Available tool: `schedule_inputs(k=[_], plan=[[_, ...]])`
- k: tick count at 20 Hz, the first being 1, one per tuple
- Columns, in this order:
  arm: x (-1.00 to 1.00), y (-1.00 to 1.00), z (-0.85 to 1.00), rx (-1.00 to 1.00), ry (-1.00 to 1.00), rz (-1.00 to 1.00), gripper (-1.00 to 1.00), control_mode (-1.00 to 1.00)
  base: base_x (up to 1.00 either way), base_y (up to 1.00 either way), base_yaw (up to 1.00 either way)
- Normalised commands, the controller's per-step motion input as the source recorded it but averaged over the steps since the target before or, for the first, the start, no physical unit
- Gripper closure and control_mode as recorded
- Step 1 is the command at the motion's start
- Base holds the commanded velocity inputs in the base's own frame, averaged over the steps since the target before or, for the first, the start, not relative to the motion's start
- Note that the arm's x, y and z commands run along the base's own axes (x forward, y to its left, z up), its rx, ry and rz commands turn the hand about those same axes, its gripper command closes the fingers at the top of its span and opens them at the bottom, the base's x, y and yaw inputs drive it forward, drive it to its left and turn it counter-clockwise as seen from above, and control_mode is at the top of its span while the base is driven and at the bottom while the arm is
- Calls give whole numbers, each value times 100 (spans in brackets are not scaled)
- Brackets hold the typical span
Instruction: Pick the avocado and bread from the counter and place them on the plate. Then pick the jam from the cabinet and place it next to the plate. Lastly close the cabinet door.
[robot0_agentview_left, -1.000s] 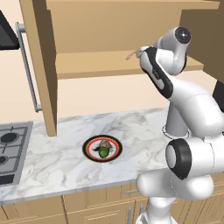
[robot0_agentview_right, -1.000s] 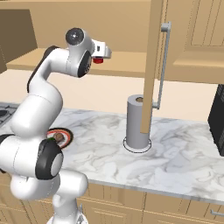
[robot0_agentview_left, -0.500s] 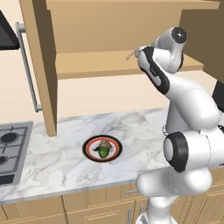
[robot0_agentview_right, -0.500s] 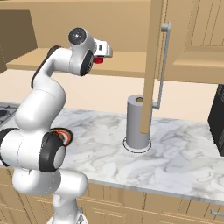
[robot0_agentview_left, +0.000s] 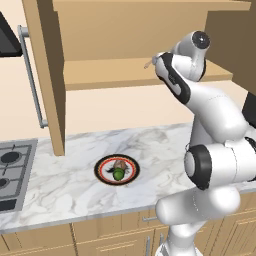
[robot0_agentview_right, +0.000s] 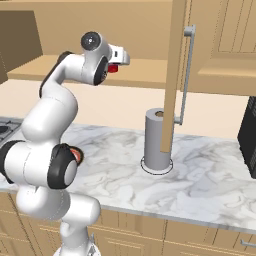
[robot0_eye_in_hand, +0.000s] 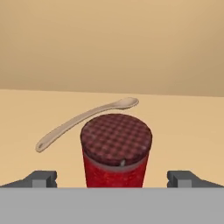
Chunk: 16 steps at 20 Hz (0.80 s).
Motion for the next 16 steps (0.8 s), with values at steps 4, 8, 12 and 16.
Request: schedule_inputs(k=[4, 8, 12, 16], plan=[[13, -1, -3, 0, 0, 0, -100, -100, 0, 0, 0], [15, 0, -3, 0, 0, 0, -100, -100, 0, 0, 0], [15, 0, -4, 0, 0, 0, -100, -100, 0, 0, 0], [14, 0, -4, 0, 0, 0, -100, -100, 0, 0, 0]])
